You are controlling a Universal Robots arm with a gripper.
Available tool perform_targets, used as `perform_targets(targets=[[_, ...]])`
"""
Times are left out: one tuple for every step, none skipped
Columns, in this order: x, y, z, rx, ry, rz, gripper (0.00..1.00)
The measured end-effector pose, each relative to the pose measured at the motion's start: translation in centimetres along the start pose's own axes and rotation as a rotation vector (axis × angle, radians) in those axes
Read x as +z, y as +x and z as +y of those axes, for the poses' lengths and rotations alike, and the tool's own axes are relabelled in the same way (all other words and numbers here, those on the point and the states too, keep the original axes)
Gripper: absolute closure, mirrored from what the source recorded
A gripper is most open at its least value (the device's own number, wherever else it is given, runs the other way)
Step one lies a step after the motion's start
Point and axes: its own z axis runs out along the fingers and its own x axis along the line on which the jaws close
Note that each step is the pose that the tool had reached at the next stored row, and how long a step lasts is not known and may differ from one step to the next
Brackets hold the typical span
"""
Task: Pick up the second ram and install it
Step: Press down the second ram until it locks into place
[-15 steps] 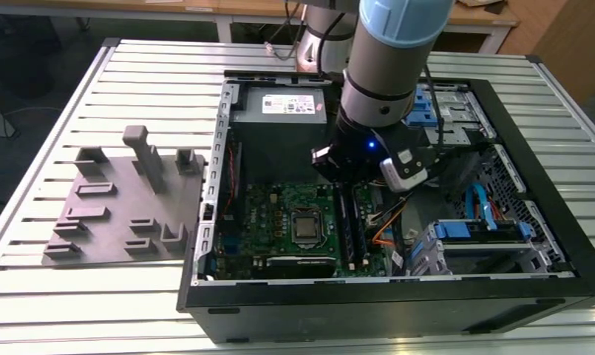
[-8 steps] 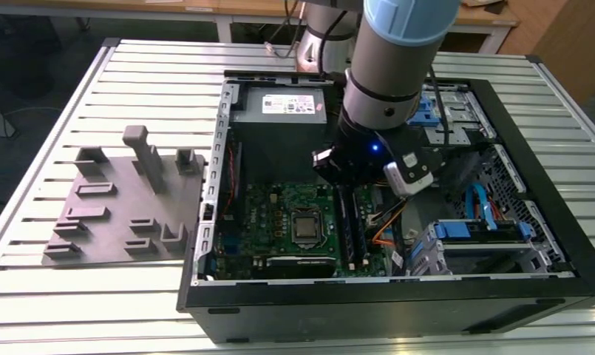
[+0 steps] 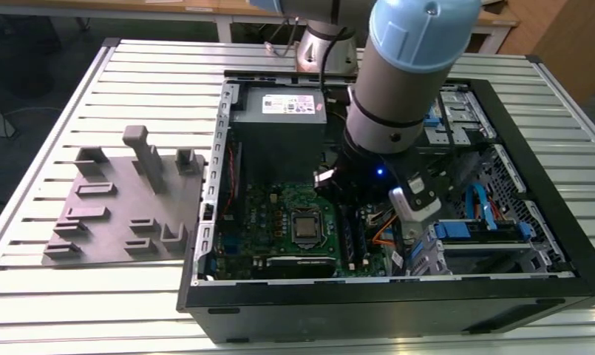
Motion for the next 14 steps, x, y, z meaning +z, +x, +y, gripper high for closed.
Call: perform_targets(targets=[[0.04, 0.0, -0.42, 0.0, 0.0002, 0.0001, 0.89], [0.08, 0.0, -0.76, 0.0, 0.0, 0.0, 0.89], [0.12, 0.01, -0.98, 0.0, -0.0001, 0.0, 0.89], [0.14, 0.01, -1.1, 0.0, 0.0, 0.0, 0.89], [0.19, 0.01, -1.16, 0.0, -0.0001, 0.0, 0.89], [0.27, 0.01, -1.21, 0.0, -0.0001, 0.0, 0.89], [0.36, 0.01, -1.24, 0.0, -0.0002, 0.0, 0.89], [0.42, 0.01, -1.29, 0.0, 0.0001, 0.0002, 0.89], [0.5, 0.01, -1.32, 0.0, 0.0004, 0.0004, 0.89], [0.59, 0.01, -1.35, 0.0, 0.0008, 0.0005, 0.89], [0.71, 0.01, -1.38, 0.0, 0.001, 0.0007, 0.89], [0.83, 0.01, -1.41, 0.0, 0.001, 0.0008, 0.89], [0.94, 0.01, -1.44, 0.0, 0.001, 0.001, 0.89], [1.02, 0.01, -1.46, 0.0, 0.0011, 0.0012, 0.89]])
